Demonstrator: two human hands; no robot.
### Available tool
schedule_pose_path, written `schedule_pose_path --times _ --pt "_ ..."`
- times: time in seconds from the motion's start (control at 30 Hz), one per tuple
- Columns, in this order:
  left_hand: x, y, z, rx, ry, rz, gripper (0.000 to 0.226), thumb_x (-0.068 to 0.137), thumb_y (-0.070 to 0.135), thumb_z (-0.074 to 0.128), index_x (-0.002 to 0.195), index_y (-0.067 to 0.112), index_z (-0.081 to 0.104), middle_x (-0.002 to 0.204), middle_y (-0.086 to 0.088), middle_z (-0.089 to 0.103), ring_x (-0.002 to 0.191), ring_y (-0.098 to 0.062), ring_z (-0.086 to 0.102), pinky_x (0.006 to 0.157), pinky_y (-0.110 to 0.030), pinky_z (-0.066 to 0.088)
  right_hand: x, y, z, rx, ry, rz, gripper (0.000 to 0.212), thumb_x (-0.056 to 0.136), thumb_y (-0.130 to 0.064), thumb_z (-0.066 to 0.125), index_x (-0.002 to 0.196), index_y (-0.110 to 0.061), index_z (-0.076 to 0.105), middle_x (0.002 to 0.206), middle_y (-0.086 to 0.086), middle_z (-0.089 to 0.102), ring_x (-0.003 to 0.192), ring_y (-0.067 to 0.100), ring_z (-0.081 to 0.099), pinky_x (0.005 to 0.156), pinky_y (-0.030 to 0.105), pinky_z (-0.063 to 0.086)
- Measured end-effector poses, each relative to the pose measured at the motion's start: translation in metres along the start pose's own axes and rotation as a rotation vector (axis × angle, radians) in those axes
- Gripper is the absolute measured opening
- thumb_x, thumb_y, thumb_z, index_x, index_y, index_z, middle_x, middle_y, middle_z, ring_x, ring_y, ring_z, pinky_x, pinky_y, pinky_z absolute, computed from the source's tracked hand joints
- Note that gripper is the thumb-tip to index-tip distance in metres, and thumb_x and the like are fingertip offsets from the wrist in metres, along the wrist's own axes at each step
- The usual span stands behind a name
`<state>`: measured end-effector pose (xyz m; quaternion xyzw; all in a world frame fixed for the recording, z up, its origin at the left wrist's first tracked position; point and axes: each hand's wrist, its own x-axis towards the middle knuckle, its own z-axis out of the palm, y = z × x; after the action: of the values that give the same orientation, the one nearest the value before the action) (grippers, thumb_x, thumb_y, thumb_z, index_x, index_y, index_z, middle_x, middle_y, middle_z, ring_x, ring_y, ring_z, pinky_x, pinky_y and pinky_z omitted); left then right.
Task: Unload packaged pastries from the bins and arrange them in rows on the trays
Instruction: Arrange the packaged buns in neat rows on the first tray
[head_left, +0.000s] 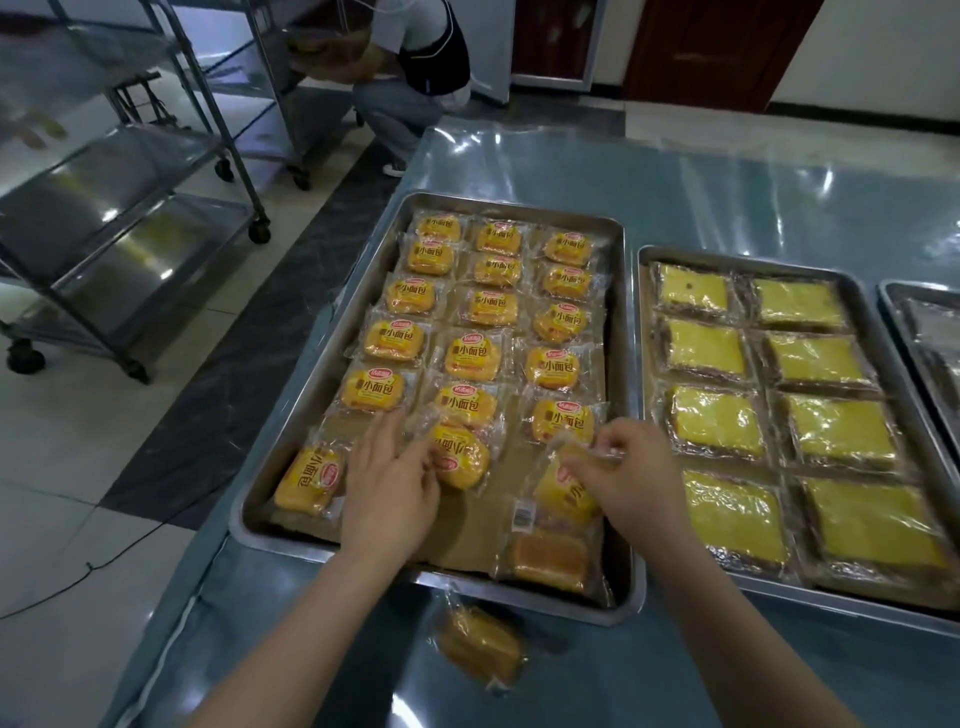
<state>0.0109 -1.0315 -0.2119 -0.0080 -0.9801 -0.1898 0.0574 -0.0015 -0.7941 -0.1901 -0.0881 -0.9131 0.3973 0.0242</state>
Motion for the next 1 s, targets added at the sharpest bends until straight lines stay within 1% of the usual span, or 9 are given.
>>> schedule_pose_path --times 0.1,0.2,0.3,0.4,0.47,0.53,0.6,0.77,1.0 --pt "0.016 0.013 0.005 -0.017 -0.03 0.137 0.035 0.086 0.023 0.06 0.119 0.033 0.054 0.154 0.001 0.021 0.143 -0.018 0.01 0.112 -0.036 0.004 -0.011 0.005 -0.008 0.101 0.024 0.085 0.029 0.074 -0.038 0.077 0.073 -0.021 0.053 0.075 -0.004 0.059 0.066 0.01 0.057 0.051 0.021 0.039" --pt "0.034 0.022 0.014 -0.017 -0.124 0.142 0.045 0.091 0.033 0.052 0.134 0.032 0.04 0.156 0.001 0.014 0.143 -0.018 0.005 0.109 -0.038 -0.006 -0.016 0.009 -0.006 -0.059 -0.133 -0.029 0.032 0.075 -0.03 0.077 0.064 -0.016 0.05 0.062 -0.004 0.054 0.057 0.01 0.05 0.049 0.016 0.033" --pt "0.036 0.02 0.028 0.087 -0.254 0.128 0.06 0.095 0.045 0.038 0.147 0.028 0.014 0.157 -0.002 -0.001 0.142 -0.017 -0.01 0.111 -0.037 -0.01 -0.013 0.012 -0.005 -0.097 -0.077 -0.01 0.035 0.08 -0.026 0.072 0.063 -0.019 0.043 0.054 -0.006 0.044 0.049 0.005 0.039 0.046 0.015 0.028" --pt "0.025 0.017 0.033 0.127 -0.301 0.117 0.063 0.095 0.05 0.033 0.148 0.029 0.008 0.157 -0.002 -0.003 0.143 -0.018 -0.008 0.111 -0.036 -0.008 -0.013 0.006 -0.001 0.009 -0.035 0.073 0.028 0.081 -0.031 0.072 0.092 -0.02 0.05 0.085 -0.003 0.053 0.071 0.008 0.048 0.057 0.019 0.039" --pt "0.021 0.015 0.029 0.074 -0.297 0.1 0.061 0.094 0.052 0.034 0.148 0.03 0.014 0.157 0.003 0.005 0.143 -0.018 0.006 0.112 -0.04 0.001 -0.023 0.003 0.011 -0.187 -0.16 0.017 0.08 0.077 -0.04 0.074 0.139 -0.028 0.024 0.134 -0.002 0.031 0.118 0.005 0.034 0.093 0.028 0.046" --pt "0.022 0.01 0.02 -0.007 -0.221 0.059 0.055 0.094 0.048 0.037 0.144 0.031 0.024 0.154 0.008 0.019 0.14 -0.018 0.021 0.112 -0.047 0.016 -0.034 0.005 0.025 -0.502 -0.169 -0.144 0.109 0.079 -0.05 0.068 0.147 -0.032 -0.015 0.155 -0.002 -0.012 0.143 0.018 -0.007 0.115 0.042 0.007" --pt "0.026 0.002 0.012 -0.098 -0.131 0.041 0.048 0.093 0.036 0.045 0.139 0.029 0.035 0.148 0.007 0.034 0.134 -0.015 0.032 0.11 -0.044 0.029 -0.034 0.006 0.032 -0.596 -0.135 -0.223 0.099 0.087 -0.054 0.055 0.147 -0.032 -0.02 0.156 0.0 -0.027 0.141 0.022 -0.028 0.112 0.041 -0.01" --pt "0.026 -0.018 0.006 -0.214 -0.067 0.028 0.045 0.089 0.014 0.058 0.132 0.025 0.048 0.136 0.006 0.048 0.124 -0.012 0.041 0.1 -0.026 0.03 -0.009 0.006 0.037 -0.547 -0.298 -0.339 0.065 0.097 -0.045 0.038 0.151 -0.037 0.001 0.156 -0.004 -0.021 0.14 0.025 -0.03 0.117 0.047 -0.007" --pt "0.014 -0.037 0.007 -0.305 -0.078 -0.033 0.045 0.089 0.018 0.056 0.127 0.04 0.046 0.116 0.023 0.048 0.095 0.007 0.049 0.073 -0.009 0.036 -0.017 0.015 0.049 -0.649 -0.481 -0.208 0.067 0.096 -0.058 0.024 0.149 -0.039 -0.011 0.157 0.0 -0.021 0.139 0.034 -0.029 0.11 0.053 -0.013"
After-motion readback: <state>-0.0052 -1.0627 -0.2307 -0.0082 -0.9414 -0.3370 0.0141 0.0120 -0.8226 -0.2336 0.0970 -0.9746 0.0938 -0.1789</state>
